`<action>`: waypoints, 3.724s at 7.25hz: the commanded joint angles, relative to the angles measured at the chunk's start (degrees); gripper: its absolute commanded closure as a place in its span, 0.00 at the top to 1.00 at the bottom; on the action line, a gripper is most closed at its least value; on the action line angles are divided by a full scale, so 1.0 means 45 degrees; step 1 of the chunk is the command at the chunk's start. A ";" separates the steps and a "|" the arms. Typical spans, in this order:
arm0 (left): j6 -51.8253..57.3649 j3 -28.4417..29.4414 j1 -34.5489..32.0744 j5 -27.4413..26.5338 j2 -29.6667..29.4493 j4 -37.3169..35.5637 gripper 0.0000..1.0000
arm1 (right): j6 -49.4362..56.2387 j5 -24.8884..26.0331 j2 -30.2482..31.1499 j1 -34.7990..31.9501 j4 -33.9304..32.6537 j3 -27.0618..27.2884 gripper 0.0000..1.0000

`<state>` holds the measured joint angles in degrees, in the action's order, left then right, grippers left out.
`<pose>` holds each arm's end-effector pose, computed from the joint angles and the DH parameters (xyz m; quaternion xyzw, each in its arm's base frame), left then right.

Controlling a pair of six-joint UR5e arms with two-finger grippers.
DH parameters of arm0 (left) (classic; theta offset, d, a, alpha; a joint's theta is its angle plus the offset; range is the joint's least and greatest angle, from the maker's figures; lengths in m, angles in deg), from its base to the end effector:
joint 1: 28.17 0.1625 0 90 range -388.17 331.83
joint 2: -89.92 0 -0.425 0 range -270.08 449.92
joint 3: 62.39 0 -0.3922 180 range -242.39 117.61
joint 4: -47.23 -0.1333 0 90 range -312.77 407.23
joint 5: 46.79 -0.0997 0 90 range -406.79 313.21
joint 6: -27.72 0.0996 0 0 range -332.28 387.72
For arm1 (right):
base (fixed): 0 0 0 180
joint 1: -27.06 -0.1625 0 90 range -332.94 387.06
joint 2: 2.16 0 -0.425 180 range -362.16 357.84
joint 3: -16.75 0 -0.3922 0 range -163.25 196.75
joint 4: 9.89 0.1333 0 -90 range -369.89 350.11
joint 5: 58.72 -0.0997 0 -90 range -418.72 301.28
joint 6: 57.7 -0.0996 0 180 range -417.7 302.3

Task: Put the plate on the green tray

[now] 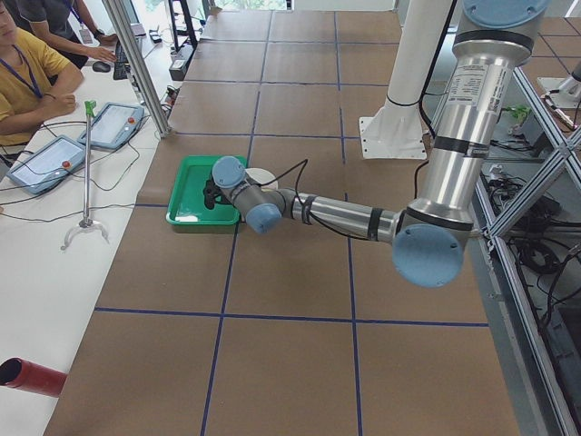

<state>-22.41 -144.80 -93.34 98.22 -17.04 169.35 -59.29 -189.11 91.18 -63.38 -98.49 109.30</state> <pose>0.2149 -0.5875 0.4819 -0.0135 0.5339 -0.0220 0.8452 0.0724 -0.4674 0.6670 0.0015 -0.3452 0.0148 0.9384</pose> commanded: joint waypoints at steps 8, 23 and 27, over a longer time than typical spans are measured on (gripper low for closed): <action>-0.3390 0.6888 0.1238 -0.2223 -0.5156 0.1592 1.00 | 0.0000 -0.0009 0.0000 0.0000 0.0002 0.0000 1.00; 1.2879 -0.4932 -0.5774 -0.3044 0.6661 -0.7842 1.00 | 0.0000 -0.0009 0.0000 0.0000 0.0002 0.0000 1.00; 1.2899 -0.5006 -0.5774 -0.3141 0.6680 -0.7725 1.00 | 0.0000 0.0010 0.0000 0.0000 0.0002 0.0000 1.00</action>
<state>35.61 -166.91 -119.25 84.08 12.98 134.50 -59.29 -189.07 91.18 -63.38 -98.48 109.30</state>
